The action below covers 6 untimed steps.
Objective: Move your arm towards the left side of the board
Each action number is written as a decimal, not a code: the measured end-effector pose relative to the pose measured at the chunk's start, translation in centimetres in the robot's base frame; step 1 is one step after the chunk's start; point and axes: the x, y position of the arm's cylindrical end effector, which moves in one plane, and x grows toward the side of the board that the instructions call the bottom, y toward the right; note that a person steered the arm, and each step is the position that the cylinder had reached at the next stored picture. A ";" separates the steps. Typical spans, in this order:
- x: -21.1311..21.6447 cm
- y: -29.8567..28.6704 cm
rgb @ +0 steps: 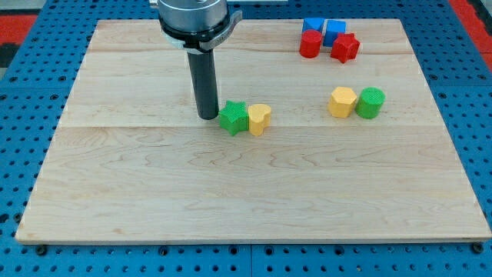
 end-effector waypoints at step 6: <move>0.1 -4.1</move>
